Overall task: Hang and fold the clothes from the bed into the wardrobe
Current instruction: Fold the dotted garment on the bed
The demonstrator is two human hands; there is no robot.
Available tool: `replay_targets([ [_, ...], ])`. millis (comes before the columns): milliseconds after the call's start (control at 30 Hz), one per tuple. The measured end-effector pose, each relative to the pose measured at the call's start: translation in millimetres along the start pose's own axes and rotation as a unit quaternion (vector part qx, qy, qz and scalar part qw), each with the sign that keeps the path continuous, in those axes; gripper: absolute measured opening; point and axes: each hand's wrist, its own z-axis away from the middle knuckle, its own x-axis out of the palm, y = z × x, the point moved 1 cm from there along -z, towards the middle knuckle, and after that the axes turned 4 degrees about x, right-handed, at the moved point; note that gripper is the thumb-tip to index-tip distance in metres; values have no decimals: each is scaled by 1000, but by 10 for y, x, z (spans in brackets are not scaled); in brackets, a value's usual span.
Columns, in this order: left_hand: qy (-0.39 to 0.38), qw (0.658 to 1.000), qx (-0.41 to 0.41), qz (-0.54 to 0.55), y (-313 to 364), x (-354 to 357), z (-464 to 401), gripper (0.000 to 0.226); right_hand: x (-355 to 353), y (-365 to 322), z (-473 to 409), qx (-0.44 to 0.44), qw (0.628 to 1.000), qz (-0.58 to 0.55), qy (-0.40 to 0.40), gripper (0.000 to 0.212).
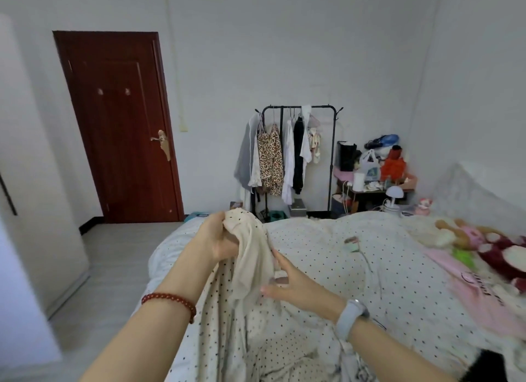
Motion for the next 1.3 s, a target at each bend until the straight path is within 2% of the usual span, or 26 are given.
replay_targets([
  [133, -29, 995, -7, 97, -83, 126, 28, 41, 168, 103, -124, -62, 993, -35, 91, 81],
  [167, -30, 994, 1, 107, -97, 138, 63, 42, 192, 121, -167, -43, 988, -52, 139, 66],
  [233, -28, 992, 10, 126, -89, 91, 107, 43, 152, 113, -208, -2, 967, -56, 250, 20],
  [267, -17, 994, 14, 108, -76, 37, 121, 41, 97, 86, -199, 5, 957, -48, 285, 8],
  [333, -5, 999, 2, 45, -44, -105, 186, 34, -77, 19, -177, -10, 951, -33, 308, 9],
  [400, -2, 999, -1, -54, -64, -294, 246, 29, -258, -106, -132, -19, 957, 8, 288, 17],
  [467, -13, 981, 16, -192, -164, -445, 333, 22, -380, -255, -116, -30, 964, 74, 255, 21],
  [500, -38, 969, 16, -243, -262, -498, 375, 24, -421, -321, -117, -38, 964, 93, 246, 22],
  [567, -81, 942, 26, -326, -508, -548, 418, 50, -436, -433, -78, -57, 967, 108, 223, 19],
  [600, -84, 913, 64, -395, -629, -560, 414, 63, -417, -471, -37, -66, 971, 117, 200, 17],
  [667, -52, 805, 202, -555, -793, -547, 386, 84, -362, -494, 71, -69, 979, 125, 146, 18],
  [700, -44, 758, 261, -596, -828, -530, 380, 96, -328, -495, 138, -59, 983, 123, 119, 19],
  [733, -65, 737, 284, -610, -892, -539, 361, 102, -306, -438, 232, -42, 987, 123, 98, 21],
  [767, -110, 736, 283, -605, -911, -538, 325, 92, -300, -411, 310, -34, 988, 127, 80, 21],
  [833, -193, 744, 231, -597, -955, -537, 320, 29, -338, -286, 497, -4, 989, 129, 71, 21],
  [867, -210, 739, 222, -600, -947, -537, 329, 12, -387, -218, 577, 19, 988, 131, 75, 20],
  [933, -217, 733, 222, -606, -961, -547, 349, 23, -489, -49, 797, 78, 978, 187, 58, 19],
  [1000, -210, 733, 240, -601, -961, -531, 415, 20, -524, 150, 1007, 149, 948, 280, 11, 18],
  [1033, -210, 734, 248, -596, -956, -538, 457, 16, -519, 243, 1072, 172, 941, 292, -7, 16],
  [1100, -205, 745, 250, -583, -1032, -604, 611, 21, -448, 404, 1189, 182, 948, 262, -9, 11],
  [1200, -157, 781, 256, -548, -1103, -778, 833, 38, -296, 584, 1256, 147, 972, 171, 66, 3],
  [1300, -91, 807, 257, -523, -1102, -966, 1031, 21, -105, 678, 1316, 83, 981, 38, 174, 10],
])
